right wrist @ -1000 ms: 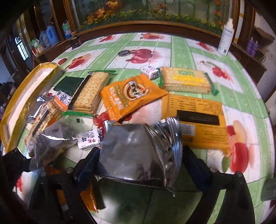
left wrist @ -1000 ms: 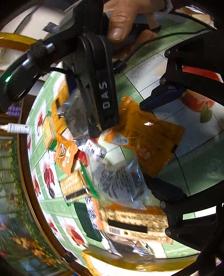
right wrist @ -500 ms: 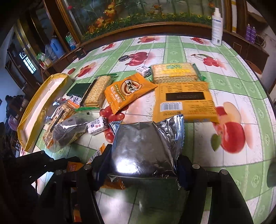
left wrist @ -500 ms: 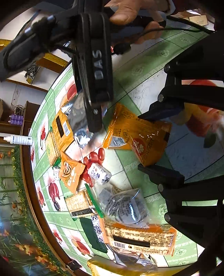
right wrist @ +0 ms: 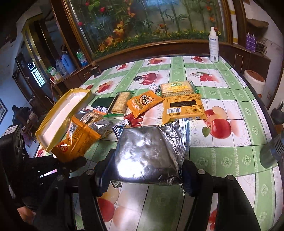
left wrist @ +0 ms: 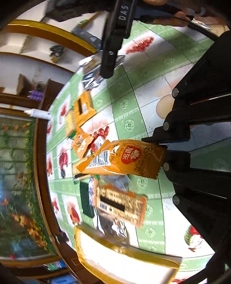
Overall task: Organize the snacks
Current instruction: 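Carry both held bags over the yellow-rimmed tray with both tools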
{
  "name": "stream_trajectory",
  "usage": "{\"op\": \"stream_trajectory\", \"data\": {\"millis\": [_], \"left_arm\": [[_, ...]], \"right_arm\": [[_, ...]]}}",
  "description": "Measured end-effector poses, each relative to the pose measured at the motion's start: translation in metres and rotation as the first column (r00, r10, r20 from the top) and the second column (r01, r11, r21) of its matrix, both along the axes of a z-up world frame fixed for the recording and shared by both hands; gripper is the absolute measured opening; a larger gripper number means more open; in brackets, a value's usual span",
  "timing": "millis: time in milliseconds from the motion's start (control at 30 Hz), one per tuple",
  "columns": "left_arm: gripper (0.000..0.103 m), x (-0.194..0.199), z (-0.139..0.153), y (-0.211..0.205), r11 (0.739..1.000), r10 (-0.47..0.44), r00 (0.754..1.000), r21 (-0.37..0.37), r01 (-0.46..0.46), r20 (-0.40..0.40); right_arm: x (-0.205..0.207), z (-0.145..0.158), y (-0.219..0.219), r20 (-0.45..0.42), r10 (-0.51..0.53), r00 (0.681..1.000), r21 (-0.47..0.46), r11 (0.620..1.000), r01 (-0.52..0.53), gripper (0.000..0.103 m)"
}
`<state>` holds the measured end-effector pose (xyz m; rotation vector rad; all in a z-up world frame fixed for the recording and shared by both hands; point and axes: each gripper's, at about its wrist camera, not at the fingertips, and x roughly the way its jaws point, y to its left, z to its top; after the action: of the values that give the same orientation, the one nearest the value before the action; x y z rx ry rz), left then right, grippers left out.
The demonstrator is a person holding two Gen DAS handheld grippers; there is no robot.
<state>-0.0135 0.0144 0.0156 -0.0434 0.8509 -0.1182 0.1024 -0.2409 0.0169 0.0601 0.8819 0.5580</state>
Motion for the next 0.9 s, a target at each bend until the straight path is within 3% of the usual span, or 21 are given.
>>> {"op": "stream_trajectory", "data": {"millis": [233, 533, 900], "left_arm": [[0.003, -0.017, 0.023, 0.028, 0.993, 0.113, 0.993, -0.044, -0.112, 0.021], [0.003, -0.035, 0.029, 0.083, 0.949, 0.315, 0.949, 0.002, -0.315, 0.026], [0.003, -0.047, 0.032, 0.126, 0.908, 0.416, 0.908, 0.037, -0.418, 0.049]], "right_arm": [[-0.024, 0.012, 0.016, 0.017, 0.046, 0.999, 0.033, 0.998, -0.046, 0.066], [-0.048, 0.023, 0.072, 0.045, 0.147, 0.988, 0.051, 0.987, -0.15, 0.066], [-0.057, 0.038, 0.134, 0.069, 0.248, 0.966, 0.062, 0.966, -0.252, 0.066]]}}
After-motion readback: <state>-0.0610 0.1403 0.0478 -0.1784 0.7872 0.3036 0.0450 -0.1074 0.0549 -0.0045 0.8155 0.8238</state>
